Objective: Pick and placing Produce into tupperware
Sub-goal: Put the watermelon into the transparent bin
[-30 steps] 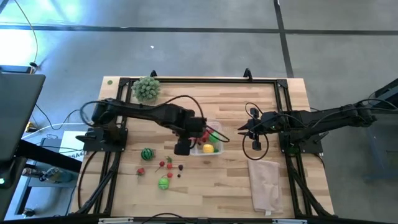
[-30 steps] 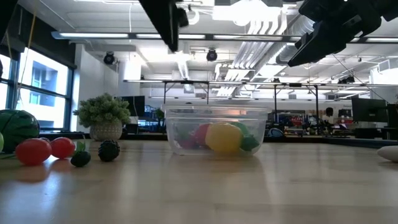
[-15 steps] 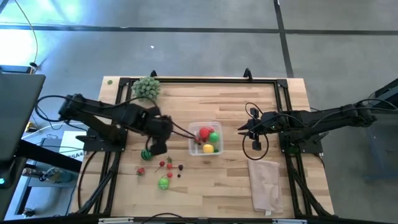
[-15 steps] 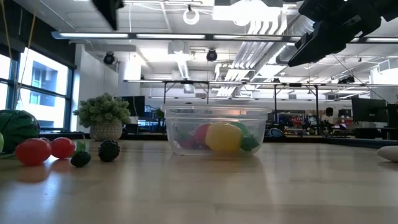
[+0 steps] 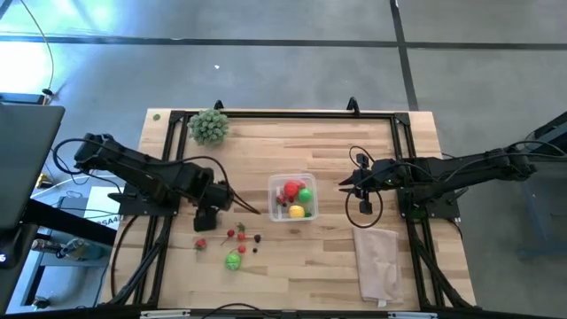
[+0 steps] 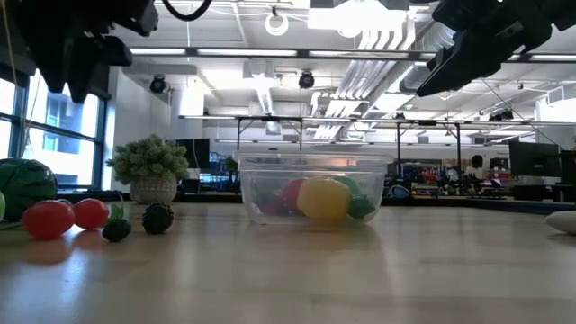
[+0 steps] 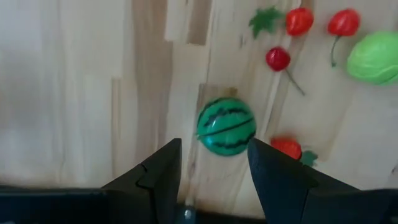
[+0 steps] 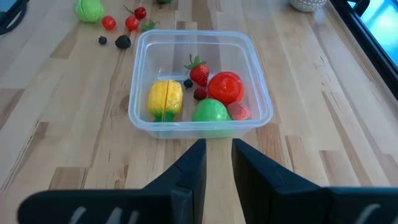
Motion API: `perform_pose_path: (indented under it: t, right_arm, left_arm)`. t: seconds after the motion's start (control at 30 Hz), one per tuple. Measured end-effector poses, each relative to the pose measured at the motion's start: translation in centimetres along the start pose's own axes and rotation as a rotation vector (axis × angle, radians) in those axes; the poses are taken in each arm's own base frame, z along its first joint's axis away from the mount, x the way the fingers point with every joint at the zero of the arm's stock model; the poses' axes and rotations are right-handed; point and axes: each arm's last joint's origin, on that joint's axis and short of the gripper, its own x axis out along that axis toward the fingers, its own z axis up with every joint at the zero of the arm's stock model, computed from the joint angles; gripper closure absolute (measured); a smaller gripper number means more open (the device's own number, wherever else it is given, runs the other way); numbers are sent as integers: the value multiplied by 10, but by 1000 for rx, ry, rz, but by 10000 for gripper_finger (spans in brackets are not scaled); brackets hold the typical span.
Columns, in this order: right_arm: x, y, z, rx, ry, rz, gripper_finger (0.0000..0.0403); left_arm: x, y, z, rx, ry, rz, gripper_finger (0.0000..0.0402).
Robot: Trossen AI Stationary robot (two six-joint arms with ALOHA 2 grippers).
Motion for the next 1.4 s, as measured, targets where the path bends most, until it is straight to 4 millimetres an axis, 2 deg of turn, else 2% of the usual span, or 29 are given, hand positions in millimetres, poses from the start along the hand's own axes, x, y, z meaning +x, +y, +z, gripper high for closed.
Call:
perform_pose_path:
  t: [0.33, 0.6, 0.83, 1.4]
  right_arm:
    - [0, 0, 0, 0, 0, 0, 336]
    - [0, 0, 0, 0, 0, 0, 336]
    - [0, 0, 0, 0, 0, 0, 336]
    - [0, 0, 0, 0, 0, 0, 336]
  left_arm:
    - [-4, -13, 24, 137, -235, -165, 229]
    - [3, -13, 23, 143, -161, -149, 229]
    - [6, -8, 13, 21, -49, -93, 229]
    - [2, 7, -4, -376, -17, 186, 229]
